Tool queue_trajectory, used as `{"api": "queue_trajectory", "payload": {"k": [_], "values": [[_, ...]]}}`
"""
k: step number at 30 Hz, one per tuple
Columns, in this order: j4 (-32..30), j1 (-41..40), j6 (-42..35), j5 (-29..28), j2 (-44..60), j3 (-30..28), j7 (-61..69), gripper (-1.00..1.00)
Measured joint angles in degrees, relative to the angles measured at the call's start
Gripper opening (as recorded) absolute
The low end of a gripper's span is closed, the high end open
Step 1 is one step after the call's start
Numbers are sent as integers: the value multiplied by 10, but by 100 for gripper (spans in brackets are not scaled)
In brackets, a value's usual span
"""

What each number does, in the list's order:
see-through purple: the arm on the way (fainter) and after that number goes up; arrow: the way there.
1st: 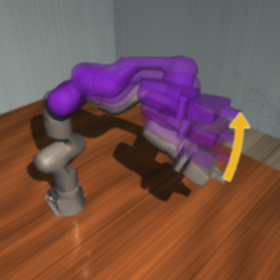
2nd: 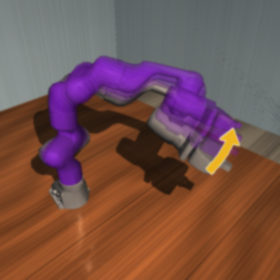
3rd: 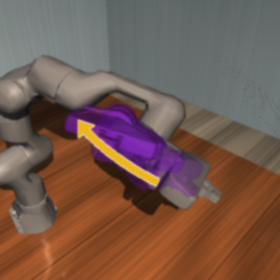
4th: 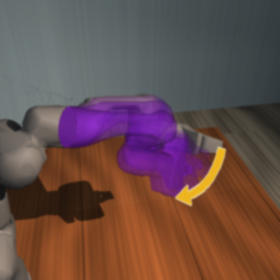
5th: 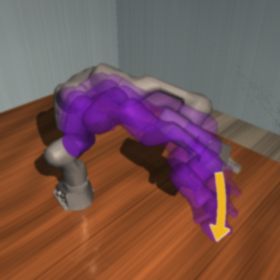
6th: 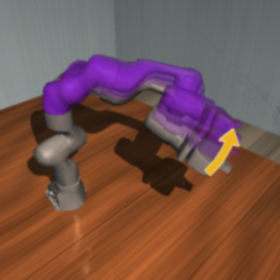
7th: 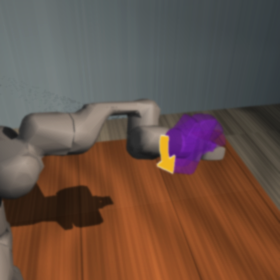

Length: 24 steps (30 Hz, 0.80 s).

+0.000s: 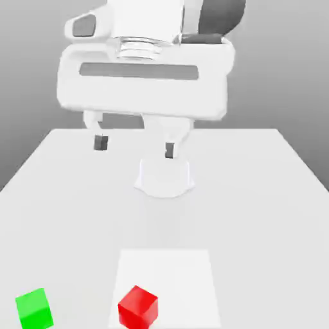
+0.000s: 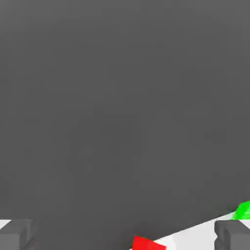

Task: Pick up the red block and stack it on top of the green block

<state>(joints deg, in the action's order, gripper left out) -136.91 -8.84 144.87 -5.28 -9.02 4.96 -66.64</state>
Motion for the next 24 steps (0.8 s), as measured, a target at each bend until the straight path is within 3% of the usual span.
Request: {"api": "queue_trajectory", "payload": {"k": [10,15,16,24], "values": [[-29,-14,77,23,204,-4,-79,0],[-18,-6,156,16,307,-16,-93,0],[-17,-5,165,14,319,-17,-95,-100],[-19,-7,153,16,303,-14,-93,-100]]}}
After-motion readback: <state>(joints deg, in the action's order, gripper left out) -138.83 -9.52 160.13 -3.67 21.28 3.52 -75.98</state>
